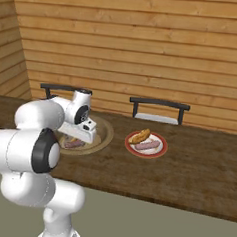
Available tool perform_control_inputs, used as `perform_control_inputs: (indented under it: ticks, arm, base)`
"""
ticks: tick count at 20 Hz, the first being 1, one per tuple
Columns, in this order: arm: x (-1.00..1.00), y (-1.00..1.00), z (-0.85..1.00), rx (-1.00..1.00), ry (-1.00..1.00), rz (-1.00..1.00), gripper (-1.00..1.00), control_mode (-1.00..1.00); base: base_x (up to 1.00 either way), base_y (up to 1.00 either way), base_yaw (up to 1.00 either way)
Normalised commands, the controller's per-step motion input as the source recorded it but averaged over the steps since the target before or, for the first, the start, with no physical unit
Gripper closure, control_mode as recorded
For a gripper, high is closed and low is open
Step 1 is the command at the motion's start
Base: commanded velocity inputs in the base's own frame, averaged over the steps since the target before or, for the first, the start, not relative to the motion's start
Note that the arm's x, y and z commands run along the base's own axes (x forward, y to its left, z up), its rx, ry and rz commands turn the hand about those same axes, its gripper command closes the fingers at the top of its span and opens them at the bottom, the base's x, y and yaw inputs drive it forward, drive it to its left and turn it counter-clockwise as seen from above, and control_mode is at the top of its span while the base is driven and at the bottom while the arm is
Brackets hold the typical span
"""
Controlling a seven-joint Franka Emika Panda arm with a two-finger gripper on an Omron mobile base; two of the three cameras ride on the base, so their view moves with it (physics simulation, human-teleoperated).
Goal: Place one bun and one sausage from the bowl on each plate.
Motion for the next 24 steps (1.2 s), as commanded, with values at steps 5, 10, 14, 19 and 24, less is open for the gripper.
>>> perform_control_inputs:
  ticks: [5, 10, 14, 19, 24]
  arm:
    - [0.23, 0.38, -0.08, 0.00, 0.01, 0.00, -1.00, -1.00]
    - [0.00, 0.03, -0.37, -0.04, 0.01, 0.00, -1.00, -1.00]
    - [0.01, 0.00, -0.12, -0.03, 0.00, 0.00, -1.00, -1.00]
    - [0.01, 0.00, -0.17, -0.05, -0.01, -0.02, -1.00, -1.00]
    - [0.15, 0.02, -0.04, -0.05, -0.04, -0.03, -1.00, -1.00]
  base:
    - [0.00, 0.00, 0.00]
    - [0.00, 0.00, 0.00]
    - [0.00, 0.00, 0.00]
    - [0.00, 0.00, 0.00]
    - [0.00, 0.00, 0.00]
